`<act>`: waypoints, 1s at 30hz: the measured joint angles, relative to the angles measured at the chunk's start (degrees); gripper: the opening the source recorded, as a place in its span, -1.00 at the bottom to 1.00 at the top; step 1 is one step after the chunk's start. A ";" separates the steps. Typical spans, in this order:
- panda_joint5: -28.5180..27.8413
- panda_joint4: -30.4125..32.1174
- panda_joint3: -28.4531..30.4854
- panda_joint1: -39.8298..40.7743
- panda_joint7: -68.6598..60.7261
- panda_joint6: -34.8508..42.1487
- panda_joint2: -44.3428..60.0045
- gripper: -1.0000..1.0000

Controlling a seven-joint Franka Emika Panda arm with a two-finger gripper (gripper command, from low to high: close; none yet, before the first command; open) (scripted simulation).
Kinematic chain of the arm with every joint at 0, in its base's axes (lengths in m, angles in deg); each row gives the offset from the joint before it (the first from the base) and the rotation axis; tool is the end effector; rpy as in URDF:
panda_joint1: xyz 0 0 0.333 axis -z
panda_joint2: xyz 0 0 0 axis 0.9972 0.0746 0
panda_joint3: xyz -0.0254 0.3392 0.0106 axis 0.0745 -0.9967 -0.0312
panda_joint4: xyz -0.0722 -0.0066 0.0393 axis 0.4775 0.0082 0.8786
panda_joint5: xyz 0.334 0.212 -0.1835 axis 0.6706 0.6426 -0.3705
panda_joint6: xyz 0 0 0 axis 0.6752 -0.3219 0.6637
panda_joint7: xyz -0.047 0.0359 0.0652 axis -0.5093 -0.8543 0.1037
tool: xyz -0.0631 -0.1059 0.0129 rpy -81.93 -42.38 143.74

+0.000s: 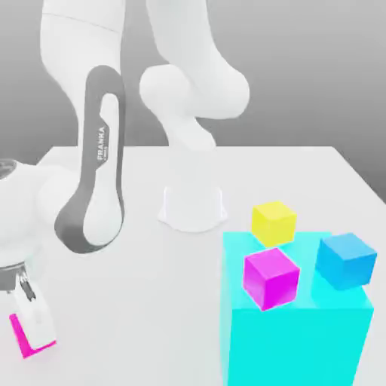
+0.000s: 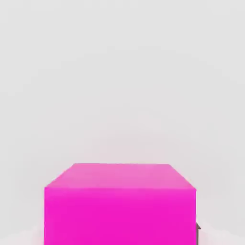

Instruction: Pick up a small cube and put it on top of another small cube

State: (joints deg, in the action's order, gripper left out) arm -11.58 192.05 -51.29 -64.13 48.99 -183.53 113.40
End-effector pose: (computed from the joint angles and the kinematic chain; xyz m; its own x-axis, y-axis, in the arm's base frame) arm 0.4254 -0.2875 0.1009 -0.1486 -0.9889 0.0011 -0.9889 0.1486 -0.0003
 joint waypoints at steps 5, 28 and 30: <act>-4.82 1.64 3.05 -2.54 2.98 6.78 -8.62 -1.00; -42.65 -18.38 -14.29 -19.48 -49.83 33.00 -9.96 -1.00; -47.05 -20.51 -16.45 -22.67 -53.28 37.93 -12.04 -1.00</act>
State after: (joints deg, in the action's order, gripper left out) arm -58.63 171.54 -67.74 -86.79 -4.29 -145.60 101.36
